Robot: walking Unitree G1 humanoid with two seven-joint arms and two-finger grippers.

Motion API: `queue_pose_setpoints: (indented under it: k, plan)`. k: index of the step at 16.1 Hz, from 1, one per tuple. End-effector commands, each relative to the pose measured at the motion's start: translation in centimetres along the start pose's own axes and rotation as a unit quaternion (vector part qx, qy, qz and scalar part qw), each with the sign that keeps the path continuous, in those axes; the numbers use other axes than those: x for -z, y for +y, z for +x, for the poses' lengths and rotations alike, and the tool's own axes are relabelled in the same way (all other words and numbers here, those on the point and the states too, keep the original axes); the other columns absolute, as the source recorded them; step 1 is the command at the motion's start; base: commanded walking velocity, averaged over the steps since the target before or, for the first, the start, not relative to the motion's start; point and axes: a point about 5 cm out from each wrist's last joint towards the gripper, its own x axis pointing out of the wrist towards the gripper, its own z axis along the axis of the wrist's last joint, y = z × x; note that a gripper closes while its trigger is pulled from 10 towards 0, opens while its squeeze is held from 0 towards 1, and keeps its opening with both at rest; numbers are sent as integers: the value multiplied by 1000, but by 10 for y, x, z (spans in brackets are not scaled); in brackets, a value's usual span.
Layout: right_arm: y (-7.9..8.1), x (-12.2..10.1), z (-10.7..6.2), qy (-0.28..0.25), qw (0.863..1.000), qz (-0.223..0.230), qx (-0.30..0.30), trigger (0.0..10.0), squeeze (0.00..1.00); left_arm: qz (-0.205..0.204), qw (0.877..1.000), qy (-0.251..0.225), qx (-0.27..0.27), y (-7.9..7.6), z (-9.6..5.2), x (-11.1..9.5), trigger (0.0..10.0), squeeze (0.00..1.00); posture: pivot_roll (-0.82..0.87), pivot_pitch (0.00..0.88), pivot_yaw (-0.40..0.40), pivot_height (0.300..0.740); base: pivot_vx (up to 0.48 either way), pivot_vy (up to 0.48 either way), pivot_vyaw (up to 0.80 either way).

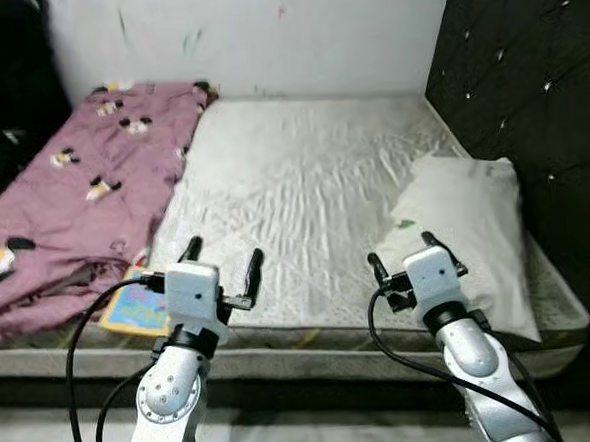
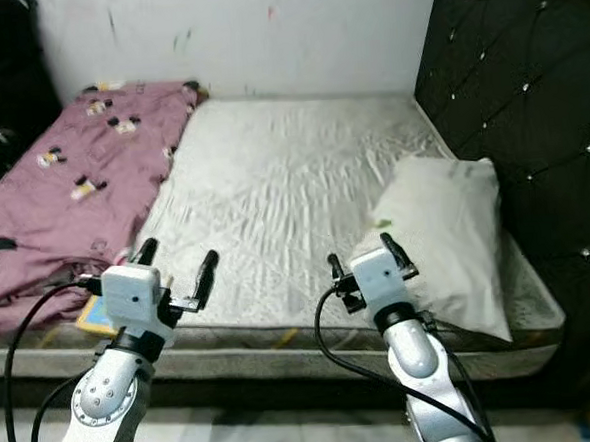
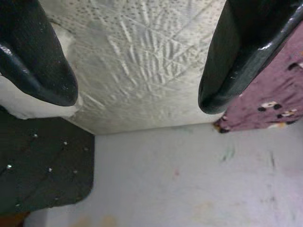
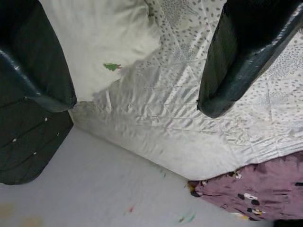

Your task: Clean up the room

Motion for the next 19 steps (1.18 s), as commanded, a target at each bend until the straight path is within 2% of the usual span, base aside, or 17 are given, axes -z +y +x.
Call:
queue_pose_setpoints:
  k: [1, 6, 13, 19]
  plan:
    - [-1, -7, 2, -11, 1000, 0, 3, 10000, 0, 5, 1000, -12, 3, 0, 3, -7, 10000, 0, 20, 22, -17, 740, 330, 0, 0]
    - [1, -10, 3, -9, 1000, 2, 0, 10000, 0, 2, 1000, -7, 8, 0, -2, -8, 10000, 0, 28, 25, -17, 740, 450, 0, 0]
    - [0, -11, 1, -7, 1000, 9, 12, 10000, 0, -2, 1000, -2, 23, -6, 1, -8, 10000, 0, 13, 34, 1, 740, 459, 0, 0]
    - [1, -12, 2, -7, 1000, 3, 6, 10000, 0, 6, 1000, 18, -15, -3, 2, -3, 10000, 0, 17, 36, -9, 740, 0, 0, 0]
